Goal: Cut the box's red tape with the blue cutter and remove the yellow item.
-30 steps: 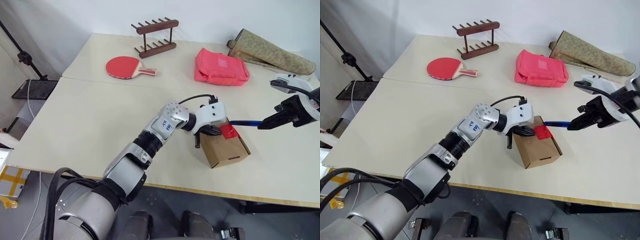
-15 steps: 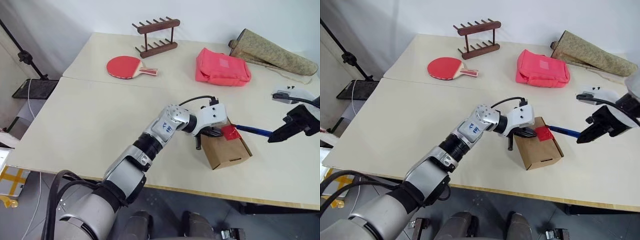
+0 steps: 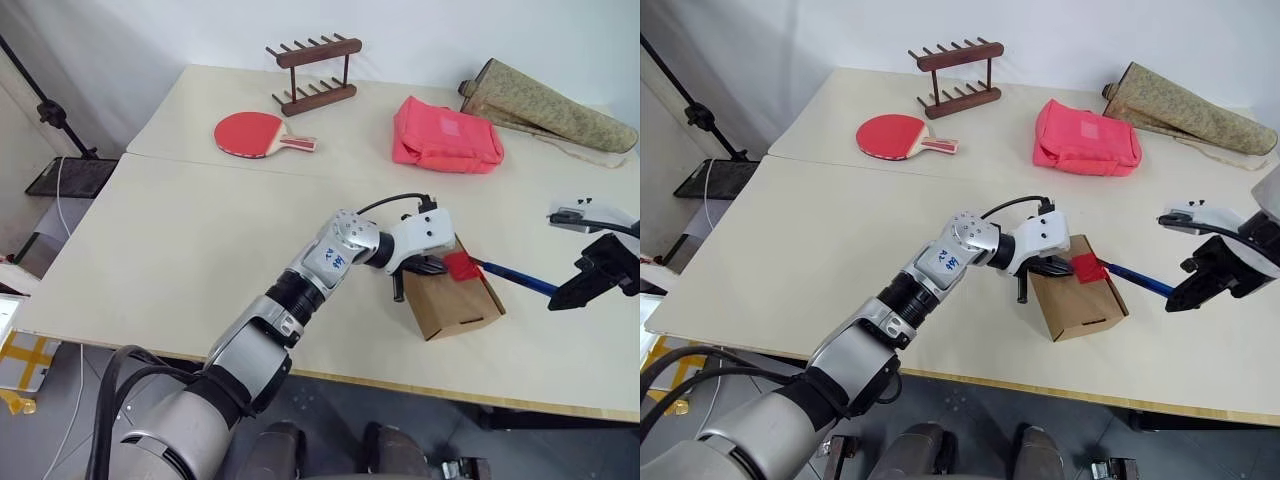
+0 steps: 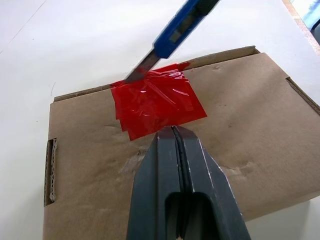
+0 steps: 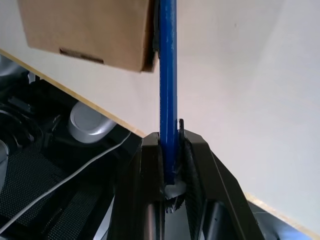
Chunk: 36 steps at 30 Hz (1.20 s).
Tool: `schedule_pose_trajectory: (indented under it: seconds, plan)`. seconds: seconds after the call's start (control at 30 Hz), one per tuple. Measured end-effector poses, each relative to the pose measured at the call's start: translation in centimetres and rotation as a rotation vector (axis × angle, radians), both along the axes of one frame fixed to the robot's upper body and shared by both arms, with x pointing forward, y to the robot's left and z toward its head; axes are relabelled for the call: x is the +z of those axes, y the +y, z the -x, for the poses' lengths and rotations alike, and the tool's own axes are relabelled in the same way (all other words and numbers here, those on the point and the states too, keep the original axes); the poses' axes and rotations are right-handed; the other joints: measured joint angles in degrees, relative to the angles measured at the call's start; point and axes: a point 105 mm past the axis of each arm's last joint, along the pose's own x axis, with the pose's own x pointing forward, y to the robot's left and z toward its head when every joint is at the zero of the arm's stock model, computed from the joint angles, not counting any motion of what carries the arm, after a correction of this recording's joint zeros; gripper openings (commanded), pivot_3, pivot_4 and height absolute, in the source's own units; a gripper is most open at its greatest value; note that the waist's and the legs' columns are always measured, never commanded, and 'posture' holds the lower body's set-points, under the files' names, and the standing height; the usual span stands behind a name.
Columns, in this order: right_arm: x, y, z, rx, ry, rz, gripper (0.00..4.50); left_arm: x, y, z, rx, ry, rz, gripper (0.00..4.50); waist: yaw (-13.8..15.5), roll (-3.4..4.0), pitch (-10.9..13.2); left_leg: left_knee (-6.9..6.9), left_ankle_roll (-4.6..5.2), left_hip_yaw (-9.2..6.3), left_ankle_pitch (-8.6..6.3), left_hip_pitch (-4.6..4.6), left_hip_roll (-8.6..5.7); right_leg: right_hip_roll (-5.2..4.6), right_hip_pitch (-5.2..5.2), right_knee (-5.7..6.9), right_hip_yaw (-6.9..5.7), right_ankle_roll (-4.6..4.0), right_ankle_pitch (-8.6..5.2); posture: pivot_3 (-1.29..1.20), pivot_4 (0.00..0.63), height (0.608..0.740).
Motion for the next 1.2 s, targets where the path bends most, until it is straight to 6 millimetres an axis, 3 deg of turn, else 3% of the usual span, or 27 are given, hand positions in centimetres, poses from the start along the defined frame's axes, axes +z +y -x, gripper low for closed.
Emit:
schedule_pose_trajectory:
  seconds: [0.17,0.43,0.7,0.87,1.07,1.2]
  plan:
    - [-1.0,0.1,0.5,0.011,0.038,-0.007,0.17,0.0,0.0,0.1,0.0,0.0,0.004,0.0,0.0,0.02,0.0,0.0,0.0,0.0,0.0,0.0,0.02,0.0,0.0,0.0,-0.02,0.0,0.0,0.0,0.15,0.74]
    - [-2.2,-0.4,3.5,0.003,0.118,-0.017,0.17,0.0,0.2,0.0,0.004,-0.002,0.004,0.0,-0.1,0.04,0.0,0.0,-0.02,0.09,-0.01,-0.01,0.06,0.02,0.04,-0.15,-0.06,0.0,0.0,0.0,0.15,0.74]
    - [-2.2,-0.7,3.4,0.026,0.086,-0.031,0.17,0.0,0.3,-0.1,0.011,0.0,0.005,0.0,-0.1,0.13,-0.1,0.09,0.0,0.26,0.01,0.01,0.15,0.02,0.04,-0.14,-0.07,0.0,0.0,0.0,0.15,0.74]
    - [0.3,-2.5,4.0,0.057,-0.072,-0.089,0.17,0.0,0.5,-0.2,0.016,0.003,0.008,0.0,-0.1,0.12,-0.1,0.08,0.0,0.3,0.0,0.04,0.16,0.03,0.08,-0.17,-0.08,0.01,0.0,0.0,0.15,0.74]
    - [4.5,-5.4,1.7,0.044,-0.402,-0.197,0.17,0.4,1.8,-1.0,0.057,0.065,0.059,0.0,-1.2,0.12,-0.1,0.16,-0.07,0.67,0.08,0.1,0.22,-0.07,0.11,-0.17,-0.08,0.04,0.02,0.0,0.15,0.74]
    - [3.5,-9.5,0.7,-0.049,-0.547,-0.153,0.17,1.0,3.6,-1.3,0.071,0.169,0.145,0.0,-1.9,0.15,0.0,0.17,0.08,0.73,0.23,0.1,0.23,-0.13,0.01,0.0,-0.05,0.04,0.02,0.0,0.15,0.74]
